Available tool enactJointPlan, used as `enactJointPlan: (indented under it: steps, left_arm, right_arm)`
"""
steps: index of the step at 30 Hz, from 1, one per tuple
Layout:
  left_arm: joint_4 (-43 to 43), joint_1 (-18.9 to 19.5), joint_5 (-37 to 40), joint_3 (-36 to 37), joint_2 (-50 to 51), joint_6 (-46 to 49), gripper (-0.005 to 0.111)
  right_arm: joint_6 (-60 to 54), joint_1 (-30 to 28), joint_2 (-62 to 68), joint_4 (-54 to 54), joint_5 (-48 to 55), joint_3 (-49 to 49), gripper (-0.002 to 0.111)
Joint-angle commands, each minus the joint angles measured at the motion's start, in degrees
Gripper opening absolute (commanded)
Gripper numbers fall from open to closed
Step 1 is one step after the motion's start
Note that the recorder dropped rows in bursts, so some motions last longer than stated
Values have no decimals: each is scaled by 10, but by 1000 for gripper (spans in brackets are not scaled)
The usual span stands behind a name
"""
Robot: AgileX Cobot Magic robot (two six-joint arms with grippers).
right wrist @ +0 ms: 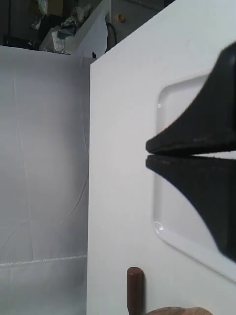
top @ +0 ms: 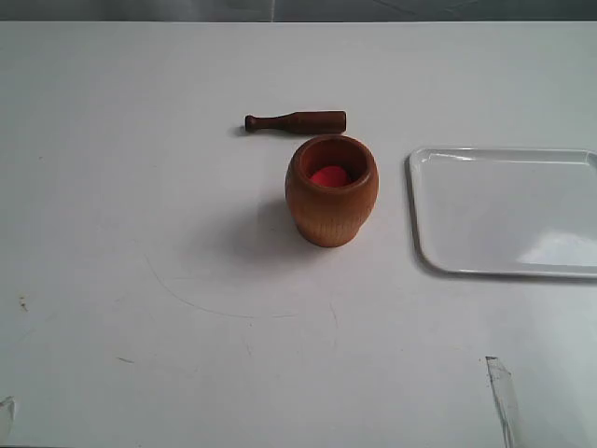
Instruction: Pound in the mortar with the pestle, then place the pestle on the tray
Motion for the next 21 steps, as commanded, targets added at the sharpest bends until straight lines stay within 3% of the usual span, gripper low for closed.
enactJointPlan:
  steps: [1,17,21]
  left_arm:
    - [-4,-4,-2,0,-1,-5,0]
    - [-4,-4,-2,0,-1,-5,0]
    - [-4,-4,-2,0,-1,-5,0]
  right_arm:
    - [3,-4,-2,-7,-5,2,0]
    - [3,-4,-2,-7,-6,2,0]
    - [4,-4,-2,2,-73,2,0]
